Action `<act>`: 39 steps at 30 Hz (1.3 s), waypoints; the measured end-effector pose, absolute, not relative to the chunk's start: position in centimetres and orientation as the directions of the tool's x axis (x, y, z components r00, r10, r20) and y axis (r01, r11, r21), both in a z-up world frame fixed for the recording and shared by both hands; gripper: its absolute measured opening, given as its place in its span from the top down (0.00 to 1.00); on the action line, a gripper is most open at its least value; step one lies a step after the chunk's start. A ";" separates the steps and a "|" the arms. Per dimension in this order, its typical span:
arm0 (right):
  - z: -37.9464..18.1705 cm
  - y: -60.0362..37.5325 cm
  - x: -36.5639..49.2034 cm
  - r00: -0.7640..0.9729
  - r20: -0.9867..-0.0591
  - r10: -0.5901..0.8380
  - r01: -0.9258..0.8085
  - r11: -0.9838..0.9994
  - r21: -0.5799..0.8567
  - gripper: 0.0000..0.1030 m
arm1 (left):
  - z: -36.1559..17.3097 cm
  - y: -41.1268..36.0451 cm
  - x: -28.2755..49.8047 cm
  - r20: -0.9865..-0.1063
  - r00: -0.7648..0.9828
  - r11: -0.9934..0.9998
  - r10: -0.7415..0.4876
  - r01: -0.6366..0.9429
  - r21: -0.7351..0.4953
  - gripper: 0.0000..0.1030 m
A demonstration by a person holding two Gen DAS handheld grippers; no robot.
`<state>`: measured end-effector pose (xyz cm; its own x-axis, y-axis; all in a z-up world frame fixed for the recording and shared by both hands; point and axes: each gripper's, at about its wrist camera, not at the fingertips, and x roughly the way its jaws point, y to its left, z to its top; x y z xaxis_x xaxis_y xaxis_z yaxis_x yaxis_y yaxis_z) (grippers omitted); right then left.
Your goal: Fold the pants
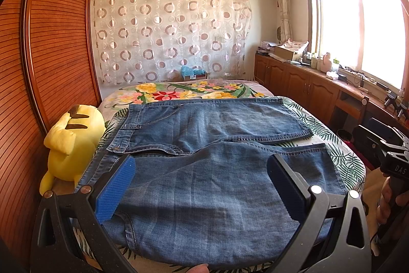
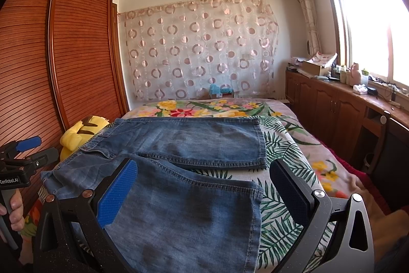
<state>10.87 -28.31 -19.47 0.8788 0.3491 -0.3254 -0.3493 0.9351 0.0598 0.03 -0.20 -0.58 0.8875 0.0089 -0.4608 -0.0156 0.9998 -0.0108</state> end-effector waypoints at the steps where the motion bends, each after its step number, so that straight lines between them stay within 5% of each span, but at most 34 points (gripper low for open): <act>1: -19.5 -28.3 10.9 0.879 -0.326 0.348 -0.348 0.936 0.059 0.00 | -0.5 -0.2 0.0 -0.461 0.888 1.000 0.008 -0.015 -0.011 0.00; 39: -19.9 -28.3 11.2 0.875 -0.343 0.343 -0.347 0.936 0.053 0.00 | -1.0 0.1 0.7 -0.485 0.875 1.000 0.001 -0.011 -0.019 0.00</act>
<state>11.23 -28.26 -19.91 0.8745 0.3432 -0.3427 -0.3467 0.9365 0.0532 0.74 0.10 -0.96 0.8747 0.0007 -0.4846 -0.0112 0.9998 -0.0188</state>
